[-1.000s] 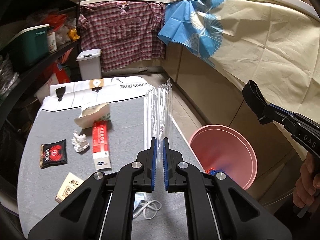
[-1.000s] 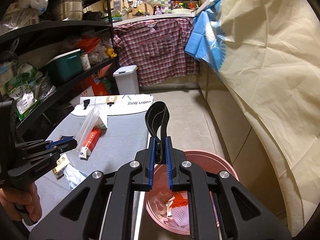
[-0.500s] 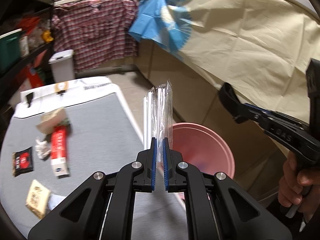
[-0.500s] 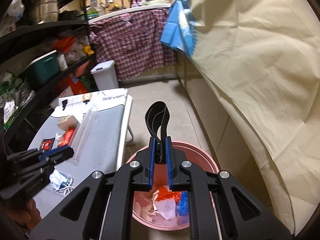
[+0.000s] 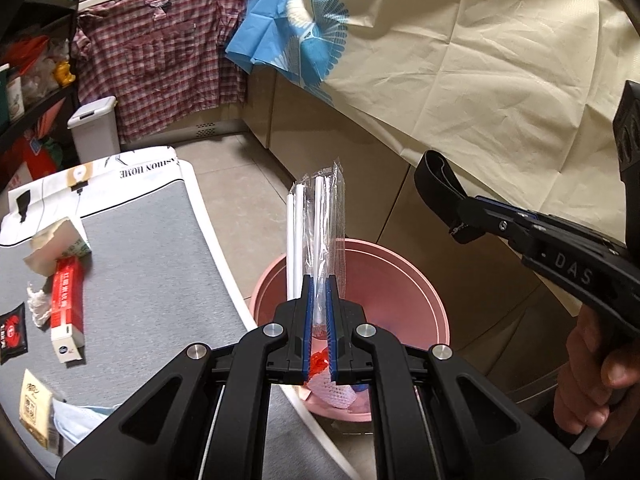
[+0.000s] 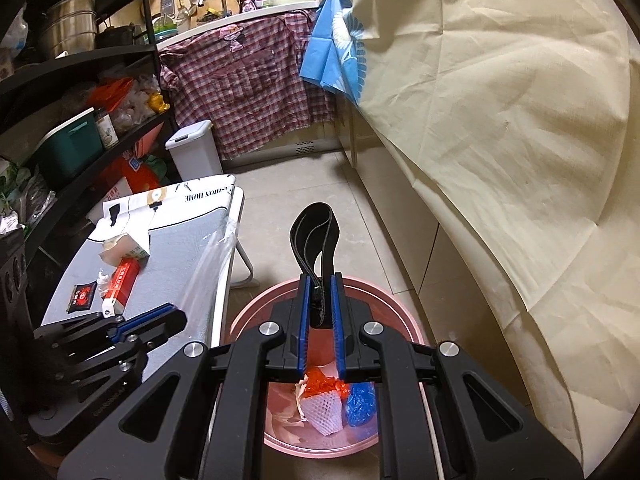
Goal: Collect trash
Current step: 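Lift the strap and straws with both tools and carry them over the pink bin, then open both tools to drop the strap and straws into the bin, then move both tools back over the table toward the remaining trash, then grasp the blue face mask with the right tool while the left tool grasps the cream tissue pack, then lift the mask and tissue pack with both tools and carry them over the bin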
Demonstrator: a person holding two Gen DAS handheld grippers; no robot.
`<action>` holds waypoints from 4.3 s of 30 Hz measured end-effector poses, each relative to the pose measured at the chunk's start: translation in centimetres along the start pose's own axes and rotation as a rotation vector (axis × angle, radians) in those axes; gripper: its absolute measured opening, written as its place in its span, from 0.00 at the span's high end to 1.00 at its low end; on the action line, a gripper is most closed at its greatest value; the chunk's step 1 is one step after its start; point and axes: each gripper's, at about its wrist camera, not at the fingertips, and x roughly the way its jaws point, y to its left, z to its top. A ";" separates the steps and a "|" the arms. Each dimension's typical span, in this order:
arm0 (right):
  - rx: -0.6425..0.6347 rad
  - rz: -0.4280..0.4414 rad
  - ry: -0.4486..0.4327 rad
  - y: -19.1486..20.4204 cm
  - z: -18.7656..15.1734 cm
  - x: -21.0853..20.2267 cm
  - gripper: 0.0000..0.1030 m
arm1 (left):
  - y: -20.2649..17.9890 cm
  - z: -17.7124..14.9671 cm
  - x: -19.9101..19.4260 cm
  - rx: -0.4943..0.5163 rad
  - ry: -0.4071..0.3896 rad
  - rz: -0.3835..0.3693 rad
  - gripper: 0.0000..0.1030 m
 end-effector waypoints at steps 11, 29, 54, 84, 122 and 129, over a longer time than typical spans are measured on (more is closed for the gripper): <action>0.010 -0.021 0.025 -0.6 -0.2 0.8 0.84 | -1.2 0.5 1.9 0.008 0.033 -0.014 0.91; -0.019 -0.019 0.000 0.6 -0.2 0.5 0.64 | 0.8 0.1 -0.1 -0.020 0.010 -0.006 0.80; -0.197 0.203 -0.061 12.1 -1.6 -0.7 0.64 | 14.4 -3.6 -10.2 -0.167 -0.073 0.183 0.79; -0.428 0.440 0.189 24.9 -9.2 7.1 0.54 | 24.2 -11.5 -9.8 -0.300 0.115 0.305 0.36; -0.464 0.449 0.233 24.1 -9.2 5.9 0.94 | 23.4 -10.9 -9.5 -0.280 0.136 0.361 0.44; -0.415 0.423 0.174 22.8 -8.2 4.7 0.94 | 22.8 -10.0 -10.6 -0.285 0.082 0.375 0.44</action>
